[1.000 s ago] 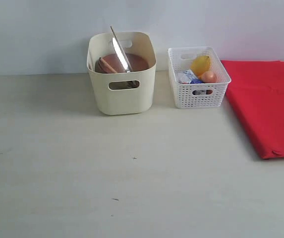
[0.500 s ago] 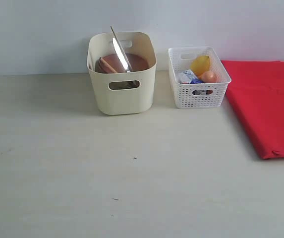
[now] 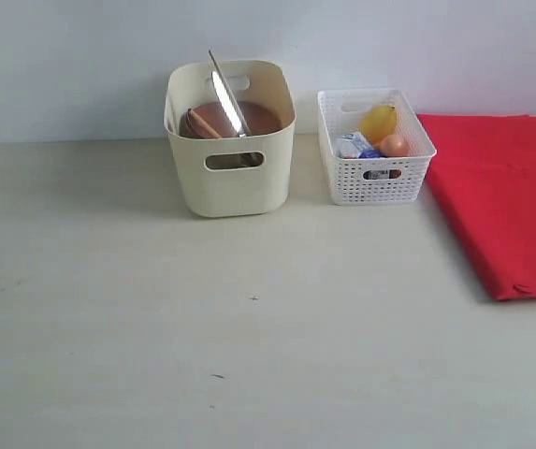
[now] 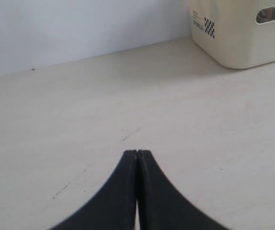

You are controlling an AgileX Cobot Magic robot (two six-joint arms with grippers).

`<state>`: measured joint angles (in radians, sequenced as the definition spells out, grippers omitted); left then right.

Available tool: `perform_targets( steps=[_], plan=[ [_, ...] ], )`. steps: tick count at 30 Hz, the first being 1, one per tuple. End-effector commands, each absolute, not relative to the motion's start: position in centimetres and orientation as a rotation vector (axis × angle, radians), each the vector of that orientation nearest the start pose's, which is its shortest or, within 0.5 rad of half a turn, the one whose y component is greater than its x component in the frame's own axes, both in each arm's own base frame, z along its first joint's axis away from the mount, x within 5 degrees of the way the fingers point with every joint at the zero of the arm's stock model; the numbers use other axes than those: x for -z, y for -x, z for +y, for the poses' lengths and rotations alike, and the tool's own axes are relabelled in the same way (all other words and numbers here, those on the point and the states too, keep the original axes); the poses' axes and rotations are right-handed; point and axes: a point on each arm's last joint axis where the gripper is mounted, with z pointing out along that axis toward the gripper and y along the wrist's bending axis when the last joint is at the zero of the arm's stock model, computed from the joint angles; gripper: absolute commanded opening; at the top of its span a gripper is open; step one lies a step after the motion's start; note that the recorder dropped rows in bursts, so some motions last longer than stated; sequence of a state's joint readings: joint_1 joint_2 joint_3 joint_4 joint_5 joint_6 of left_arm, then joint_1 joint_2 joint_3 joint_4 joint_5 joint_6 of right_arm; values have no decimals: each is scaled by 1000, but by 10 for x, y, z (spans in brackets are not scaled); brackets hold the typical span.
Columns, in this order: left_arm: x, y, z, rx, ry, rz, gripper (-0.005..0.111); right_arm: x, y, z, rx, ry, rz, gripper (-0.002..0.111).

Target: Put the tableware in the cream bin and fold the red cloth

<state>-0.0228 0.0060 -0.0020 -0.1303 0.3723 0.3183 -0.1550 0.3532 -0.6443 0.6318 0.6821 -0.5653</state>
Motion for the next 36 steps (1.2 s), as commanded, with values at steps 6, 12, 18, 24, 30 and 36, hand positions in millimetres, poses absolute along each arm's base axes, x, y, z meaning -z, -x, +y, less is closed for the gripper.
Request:
perform_targets(
  steps=[6,12,18,24,30,36],
  plan=[
    [-181,-53,-6,-68,-223,1829,0,-344,-44,30,-217,253,1713,23],
    [-181,-53,-6,-68,-223,1829,0,-343,-43,31,-223,257,1723,23],
    [-181,-53,-6,-68,-223,1829,0,-343,-43,31,-222,257,1722,23],
    [-181,-53,-6,-68,-223,1829,0,-343,-43,31,-222,257,1722,23],
    [-181,-53,-6,-68,-223,1829,0,-343,-43,31,-222,257,1722,23],
    [-181,-53,-6,-68,-223,1829,0,-345,-34,32,-210,263,1682,23]
  ],
)
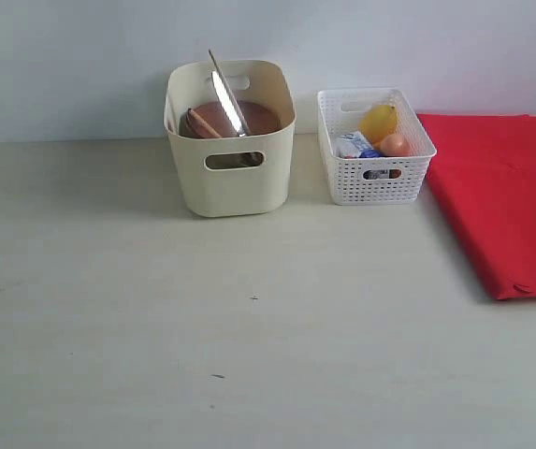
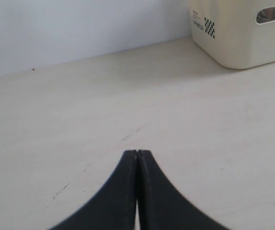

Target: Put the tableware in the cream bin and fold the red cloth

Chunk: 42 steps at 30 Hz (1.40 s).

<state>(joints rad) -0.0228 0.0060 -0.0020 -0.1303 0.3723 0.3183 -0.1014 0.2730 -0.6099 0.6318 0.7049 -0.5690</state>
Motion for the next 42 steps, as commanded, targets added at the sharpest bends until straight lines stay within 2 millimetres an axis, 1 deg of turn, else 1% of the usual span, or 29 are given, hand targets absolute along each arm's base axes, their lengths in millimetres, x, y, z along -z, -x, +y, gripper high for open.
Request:
perform_targets(
  steps=[1,2,4,5,7,8,9,11,12,14,16,24,27,30,34,38,42],
  plan=[
    [-181,-53,-6,-68,-223,1829,0,-345,-30,32,-206,266,1666,23],
    [-181,-53,-6,-68,-223,1829,0,-346,-21,32,-168,276,1624,23],
    [-181,-53,-6,-68,-223,1829,0,-345,-11,32,-141,287,1582,23],
    [-181,-53,-6,-68,-223,1829,0,-344,-10,31,-144,290,1569,23],
    [-181,-53,-6,-68,-223,1829,0,-332,-12,30,-198,280,1554,23],
    [-181,-53,-6,-68,-223,1829,0,-322,-14,28,-251,257,1551,23],
    [-181,-53,-6,-68,-223,1829,0,-316,-15,27,-284,227,1532,23],
    [-181,-53,-6,-68,-223,1829,0,-296,-21,25,-333,192,1522,23],
    [-181,-53,-6,-68,-223,1829,0,-286,-24,24,-330,193,1532,23],
    [-181,-53,-6,-68,-223,1829,0,-265,-33,22,-254,223,1588,23],
    [-181,-53,-6,-68,-223,1829,0,-254,-37,22,-234,229,1618,23],
    [-181,-53,-6,-68,-223,1829,0,-243,-41,21,-228,218,1638,23],
    [-181,-53,-6,-68,-223,1829,0,-234,-44,19,-184,223,1647,23],
    [-181,-53,-6,-68,-223,1829,0,-222,-47,16,-115,237,1692,23],
    [-181,-53,-6,-68,-223,1829,0,-207,-50,9,-44,192,1754,23],
    [-181,-53,-6,-68,-223,1829,0,-201,-52,4,-38,110,1748,23],
    [-181,-53,-6,-68,-223,1829,0,-194,-54,4,-18,116,1731,23]
  ],
)
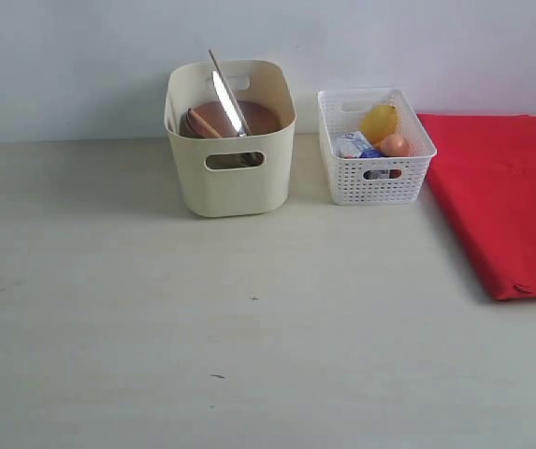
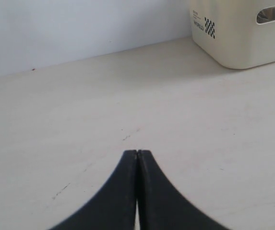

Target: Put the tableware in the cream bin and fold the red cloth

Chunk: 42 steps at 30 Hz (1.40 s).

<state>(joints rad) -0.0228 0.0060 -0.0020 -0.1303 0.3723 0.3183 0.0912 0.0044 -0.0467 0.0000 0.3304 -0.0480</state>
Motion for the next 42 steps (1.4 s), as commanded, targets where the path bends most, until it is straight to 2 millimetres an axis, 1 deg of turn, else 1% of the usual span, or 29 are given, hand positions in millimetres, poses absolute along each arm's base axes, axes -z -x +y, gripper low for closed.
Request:
perform_targets(
  steps=[1,8,17,23,42],
  plan=[
    [-181,-53,-6,-68,-223,1829,0,-191,-55,4,-14,120,1730,23],
    [-181,-53,-6,-68,-223,1829,0,-192,-55,4,-3,128,1710,23],
    [-181,-53,-6,-68,-223,1829,0,-188,-55,3,11,137,1754,23],
    [-181,-53,-6,-68,-223,1829,0,-188,-55,3,-13,109,1759,23],
    [-181,-53,-6,-68,-223,1829,0,-188,-55,3,-13,108,1761,23]
  ],
)
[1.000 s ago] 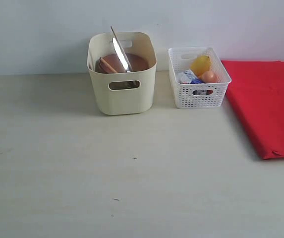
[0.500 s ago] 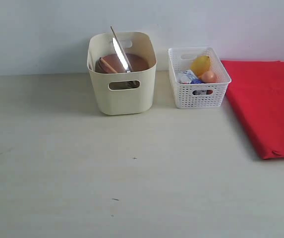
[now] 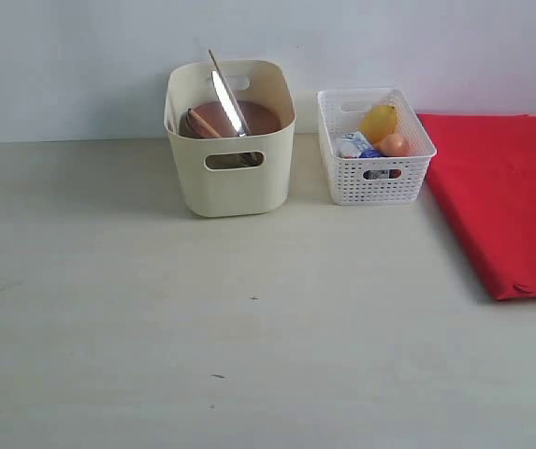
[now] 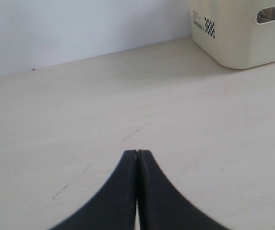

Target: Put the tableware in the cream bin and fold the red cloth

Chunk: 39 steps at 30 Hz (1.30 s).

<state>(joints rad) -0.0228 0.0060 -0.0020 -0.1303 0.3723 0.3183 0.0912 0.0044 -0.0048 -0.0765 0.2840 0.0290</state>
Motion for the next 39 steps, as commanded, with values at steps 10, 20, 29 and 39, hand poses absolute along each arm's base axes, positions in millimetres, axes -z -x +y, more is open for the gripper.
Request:
perform_targets(
  steps=[10,20,29,39],
  plan=[
    [-181,-53,-6,-68,-223,1829,0,-188,-55,3,-13,109,1761,23],
    [-181,-53,-6,-68,-223,1829,0,-188,-55,3,-13,109,1761,23],
    [-181,-53,-6,-68,-223,1829,0,-188,-55,3,-13,109,1761,23],
    [-181,-53,-5,-14,-146,1837,0,-188,-55,4,-37,91,1762,23]
  ],
)
